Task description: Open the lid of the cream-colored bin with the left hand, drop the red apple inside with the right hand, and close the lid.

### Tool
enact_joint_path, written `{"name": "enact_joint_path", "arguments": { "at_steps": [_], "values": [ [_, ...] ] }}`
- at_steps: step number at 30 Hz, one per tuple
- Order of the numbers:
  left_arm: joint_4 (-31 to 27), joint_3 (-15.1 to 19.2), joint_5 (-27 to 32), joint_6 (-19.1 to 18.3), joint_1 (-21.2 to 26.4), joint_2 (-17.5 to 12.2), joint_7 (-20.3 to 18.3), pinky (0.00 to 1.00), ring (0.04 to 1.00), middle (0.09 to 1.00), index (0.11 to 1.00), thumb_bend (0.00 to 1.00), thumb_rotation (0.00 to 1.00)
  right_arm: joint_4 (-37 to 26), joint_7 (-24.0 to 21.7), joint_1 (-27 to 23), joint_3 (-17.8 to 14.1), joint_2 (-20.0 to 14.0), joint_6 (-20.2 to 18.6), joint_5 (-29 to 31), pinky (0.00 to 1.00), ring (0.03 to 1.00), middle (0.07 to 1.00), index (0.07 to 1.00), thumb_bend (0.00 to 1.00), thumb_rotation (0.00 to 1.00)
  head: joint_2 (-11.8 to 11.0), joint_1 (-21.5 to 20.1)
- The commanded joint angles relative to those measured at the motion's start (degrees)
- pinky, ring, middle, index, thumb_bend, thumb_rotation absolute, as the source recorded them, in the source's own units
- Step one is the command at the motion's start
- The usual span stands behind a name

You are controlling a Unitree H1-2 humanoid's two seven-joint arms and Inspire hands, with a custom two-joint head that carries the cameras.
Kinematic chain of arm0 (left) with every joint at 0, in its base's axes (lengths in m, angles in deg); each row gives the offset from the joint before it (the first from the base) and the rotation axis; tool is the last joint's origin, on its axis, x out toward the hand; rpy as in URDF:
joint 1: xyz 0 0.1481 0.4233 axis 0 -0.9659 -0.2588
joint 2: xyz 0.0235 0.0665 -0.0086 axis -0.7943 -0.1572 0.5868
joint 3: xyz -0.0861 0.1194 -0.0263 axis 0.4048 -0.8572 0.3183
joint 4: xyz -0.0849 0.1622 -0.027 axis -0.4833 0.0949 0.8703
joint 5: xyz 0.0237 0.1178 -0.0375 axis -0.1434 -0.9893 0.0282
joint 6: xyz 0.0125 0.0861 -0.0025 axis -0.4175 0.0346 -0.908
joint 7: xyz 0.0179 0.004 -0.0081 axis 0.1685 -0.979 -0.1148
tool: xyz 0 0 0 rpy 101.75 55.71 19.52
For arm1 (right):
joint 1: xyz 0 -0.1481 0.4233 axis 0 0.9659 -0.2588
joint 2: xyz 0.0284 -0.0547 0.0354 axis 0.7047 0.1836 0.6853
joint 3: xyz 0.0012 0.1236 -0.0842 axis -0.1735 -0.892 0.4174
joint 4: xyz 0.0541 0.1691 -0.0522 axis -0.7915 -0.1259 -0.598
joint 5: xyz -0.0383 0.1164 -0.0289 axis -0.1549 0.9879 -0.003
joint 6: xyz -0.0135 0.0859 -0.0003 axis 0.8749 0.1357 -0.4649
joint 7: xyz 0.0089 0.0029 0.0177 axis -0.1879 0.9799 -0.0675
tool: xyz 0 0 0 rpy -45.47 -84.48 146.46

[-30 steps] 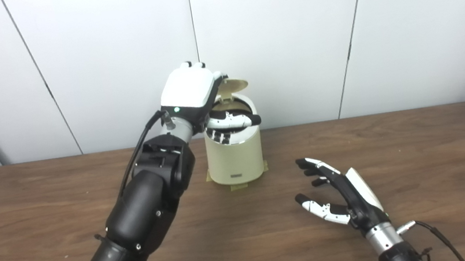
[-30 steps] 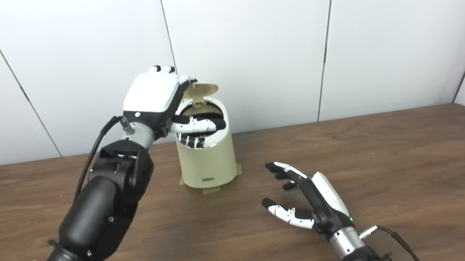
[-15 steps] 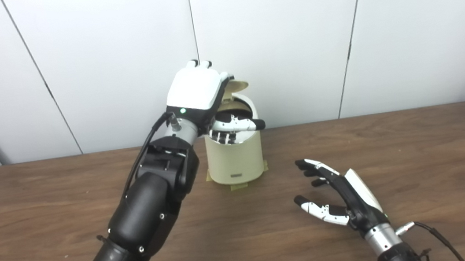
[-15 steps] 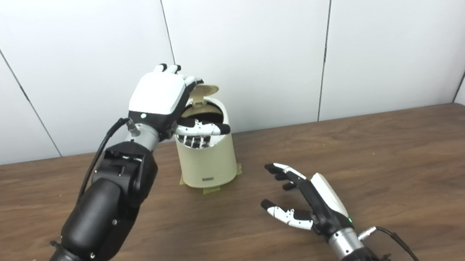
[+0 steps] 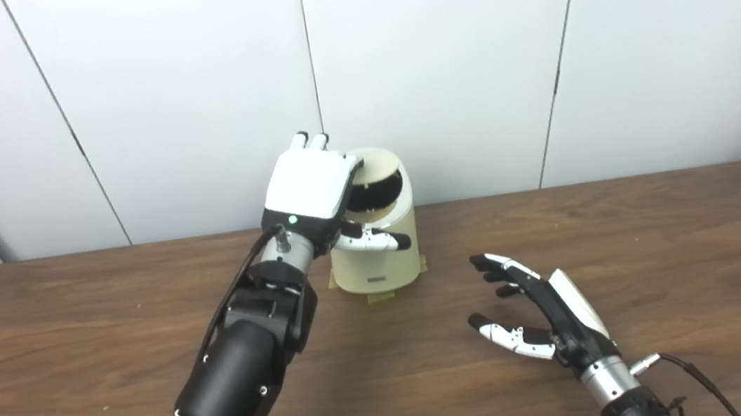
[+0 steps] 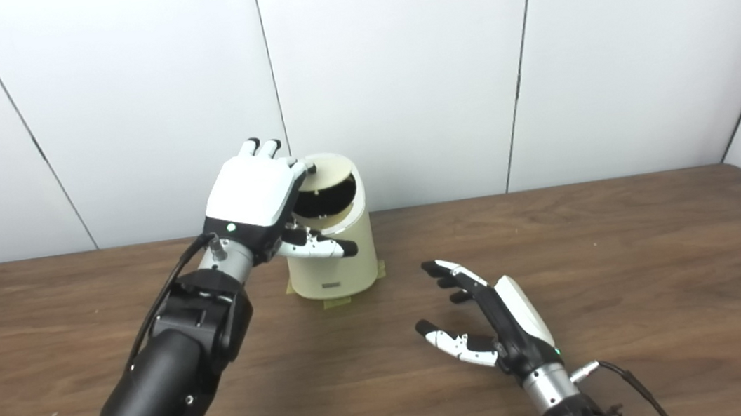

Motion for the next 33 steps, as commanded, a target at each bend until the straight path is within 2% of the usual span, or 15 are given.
{"name": "enact_joint_path", "arguments": {
  "at_steps": [1, 8, 14, 17, 19, 28, 33],
  "values": [
    [-1.5, 0.4, -1.3, -0.5, 2.0, -0.4, 0.0, 1.00, 0.974, 0.863, 0.841, 0.97, 0.90, -2.2, 0.0, -1.1, -0.1, 0.2, -0.2, 0.2, 0.72, 0.807, 0.831, 0.814, 0.20, 0.34, 0.2, -0.2],
    [-0.9, 0.4, -1.6, 0.1, 1.1, -0.7, 0.6, 1.00, 0.972, 0.862, 0.838, 0.97, 0.89, -2.9, -0.3, -0.9, 0.0, 0.3, -0.6, 0.4, 0.71, 0.800, 0.827, 0.812, 0.20, 0.38, 0.5, -0.5],
    [1.3, -1.0, -3.7, 1.5, 0.5, -1.8, 4.4, 1.00, 0.949, 0.849, 0.829, 0.93, 0.89, -3.0, -0.8, -0.9, -0.1, 0.3, -1.1, 0.9, 0.71, 0.800, 0.829, 0.815, 0.22, 0.45, 0.8, -0.7],
    [2.9, -2.6, -5.2, 2.6, -0.2, -2.6, 7.7, 1.00, 0.938, 0.837, 0.821, 0.90, 0.88, -3.7, -1.1, -0.8, -0.2, 0.6, -2.4, 0.9, 0.71, 0.797, 0.829, 0.816, 0.22, 0.45, 0.8, -0.7],
    [3.6, -4.2, -6.9, 3.4, -0.5, -3.3, 8.4, 1.00, 0.943, 0.839, 0.824, 0.88, 0.88, -3.8, -1.2, -0.8, -0.2, 0.6, -2.6, 1.0, 0.71, 0.796, 0.827, 0.816, 0.22, 0.45, 0.9, -0.8],
    [7.5, -9.9, -15.2, 4.2, -1.3, -5.2, 8.9, 1.00, 0.960, 0.846, 0.813, 0.85, 0.81, -3.3, -1.1, -1.0, 0.1, 0.2, -2.4, 1.3, 0.69, 0.785, 0.823, 0.815, 0.22, 0.48, 0.8, -1.0],
    [10.3, -11.0, -17.8, 3.8, -1.6, -5.5, 7.5, 1.00, 0.986, 0.863, 0.825, 0.87, 0.78, -3.9, -1.6, -0.8, 0.0, 0.6, -4.0, 1.6, 0.70, 0.792, 0.828, 0.820, 0.23, 0.46, 0.9, -1.0]
  ]
}}
